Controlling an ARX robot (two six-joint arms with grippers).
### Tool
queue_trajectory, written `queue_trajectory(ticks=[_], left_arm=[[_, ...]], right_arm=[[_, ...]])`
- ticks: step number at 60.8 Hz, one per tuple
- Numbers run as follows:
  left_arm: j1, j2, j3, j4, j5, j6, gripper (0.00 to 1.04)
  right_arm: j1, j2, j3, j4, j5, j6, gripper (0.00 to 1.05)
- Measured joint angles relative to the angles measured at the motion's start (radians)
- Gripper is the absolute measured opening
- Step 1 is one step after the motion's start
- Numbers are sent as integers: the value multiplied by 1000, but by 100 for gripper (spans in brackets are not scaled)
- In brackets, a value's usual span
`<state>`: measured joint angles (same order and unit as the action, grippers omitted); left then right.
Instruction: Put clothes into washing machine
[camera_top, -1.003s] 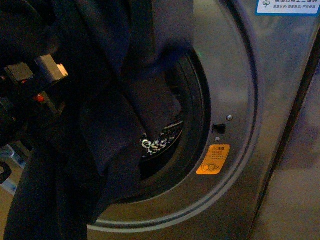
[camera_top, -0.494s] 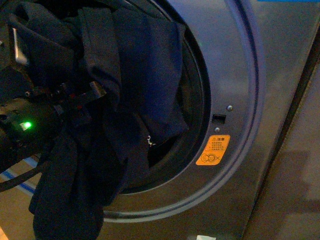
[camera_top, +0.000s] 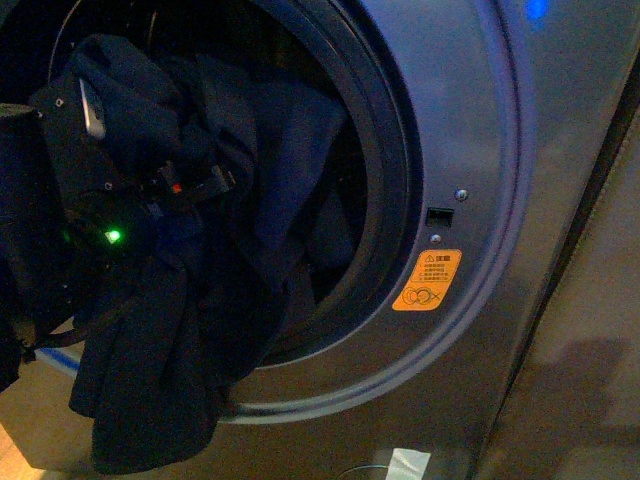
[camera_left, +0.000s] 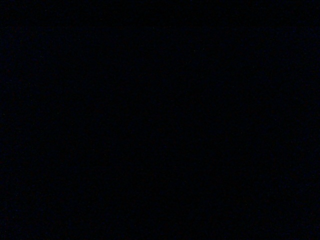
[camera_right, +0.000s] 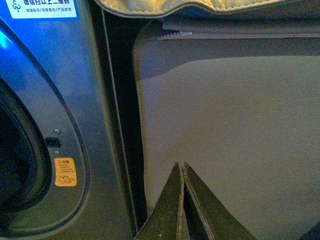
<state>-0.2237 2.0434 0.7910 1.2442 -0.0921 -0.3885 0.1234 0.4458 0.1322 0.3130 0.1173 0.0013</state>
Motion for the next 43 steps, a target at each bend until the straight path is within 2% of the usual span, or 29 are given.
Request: queue_trajectory(ticks=[3, 6, 12, 43], left_arm=[[2, 19, 18, -8, -6, 0, 12], [5, 41, 43, -26, -16, 2, 12], [8, 77, 90, -55, -33, 15, 12], [5, 243, 386, -254, -110, 127, 12]], right_arm=[[-13, -16, -11, -6, -15, 0, 2], [-61, -37, -24, -17, -89, 0, 2], [-110, -66, -41, -28, -110, 0, 2], [-121, -194, -92, -102, -116, 0, 2]])
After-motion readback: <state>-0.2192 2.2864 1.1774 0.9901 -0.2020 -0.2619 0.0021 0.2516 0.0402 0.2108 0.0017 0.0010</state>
